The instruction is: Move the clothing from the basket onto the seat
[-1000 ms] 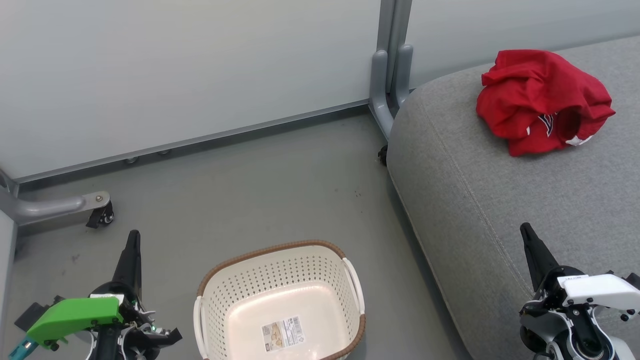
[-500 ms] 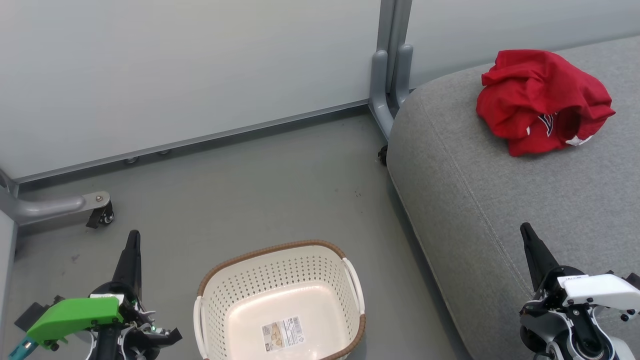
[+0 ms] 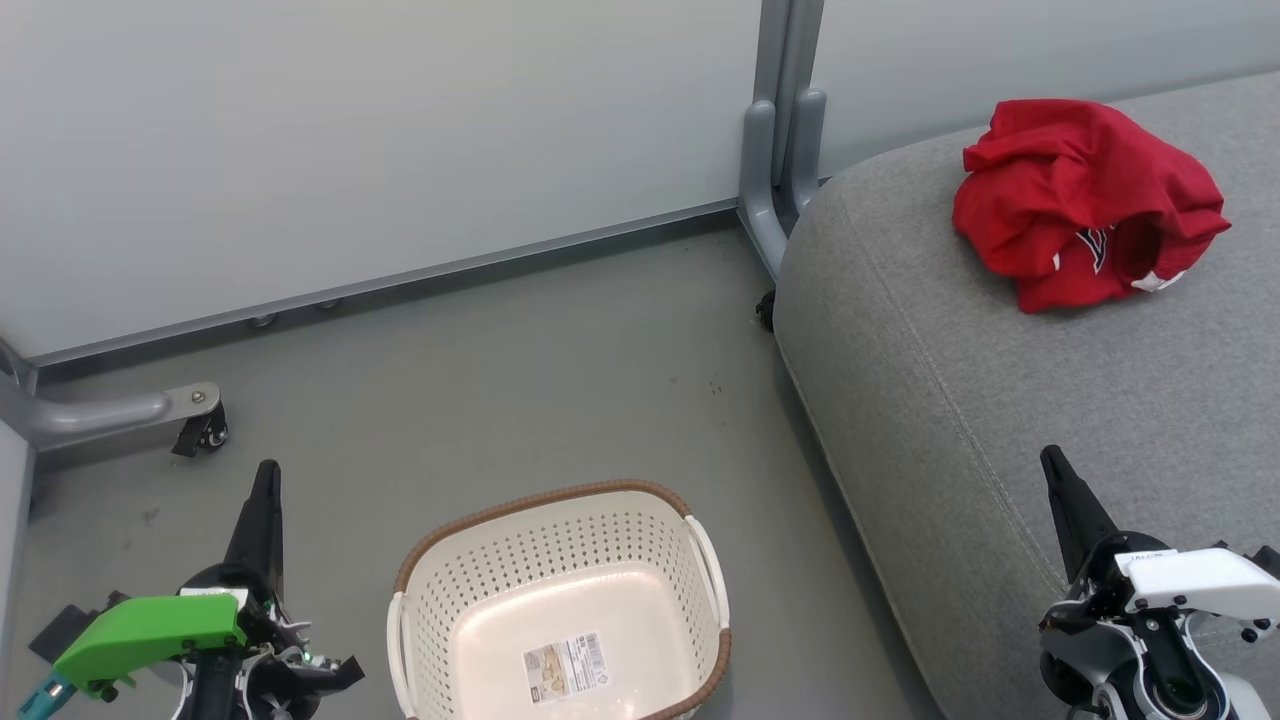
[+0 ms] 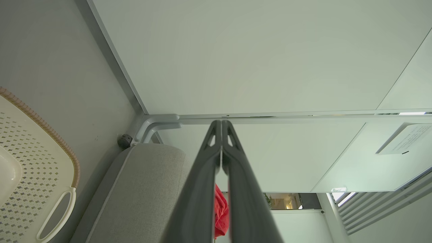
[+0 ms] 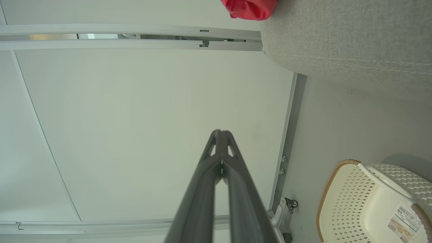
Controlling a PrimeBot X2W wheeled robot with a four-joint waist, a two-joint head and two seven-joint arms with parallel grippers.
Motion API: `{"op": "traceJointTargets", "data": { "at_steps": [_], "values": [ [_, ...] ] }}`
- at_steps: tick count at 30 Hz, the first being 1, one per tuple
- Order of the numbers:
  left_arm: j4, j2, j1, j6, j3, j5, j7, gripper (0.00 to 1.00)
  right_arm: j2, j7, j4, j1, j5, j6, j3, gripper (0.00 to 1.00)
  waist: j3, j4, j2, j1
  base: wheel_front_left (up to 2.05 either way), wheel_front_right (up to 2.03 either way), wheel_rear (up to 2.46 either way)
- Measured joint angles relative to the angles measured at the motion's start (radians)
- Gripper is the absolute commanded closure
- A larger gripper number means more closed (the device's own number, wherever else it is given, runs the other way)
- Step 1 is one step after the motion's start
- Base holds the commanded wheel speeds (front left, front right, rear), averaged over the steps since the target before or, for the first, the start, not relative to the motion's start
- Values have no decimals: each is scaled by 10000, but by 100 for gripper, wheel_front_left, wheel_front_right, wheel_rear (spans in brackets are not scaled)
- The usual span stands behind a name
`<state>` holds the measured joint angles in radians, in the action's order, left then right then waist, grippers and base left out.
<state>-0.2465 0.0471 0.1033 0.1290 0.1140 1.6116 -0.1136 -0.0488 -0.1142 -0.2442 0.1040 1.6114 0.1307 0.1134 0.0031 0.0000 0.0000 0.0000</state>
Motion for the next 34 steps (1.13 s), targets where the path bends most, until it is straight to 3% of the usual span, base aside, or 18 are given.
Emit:
{"op": "traceJointTargets", "data": {
  "at_steps": [34],
  "values": [
    [0,0,0,2,0,0,0,100,2,0,-2,0,0,0,4,100,0,0,0,0,0,0,0]
  ]
}}
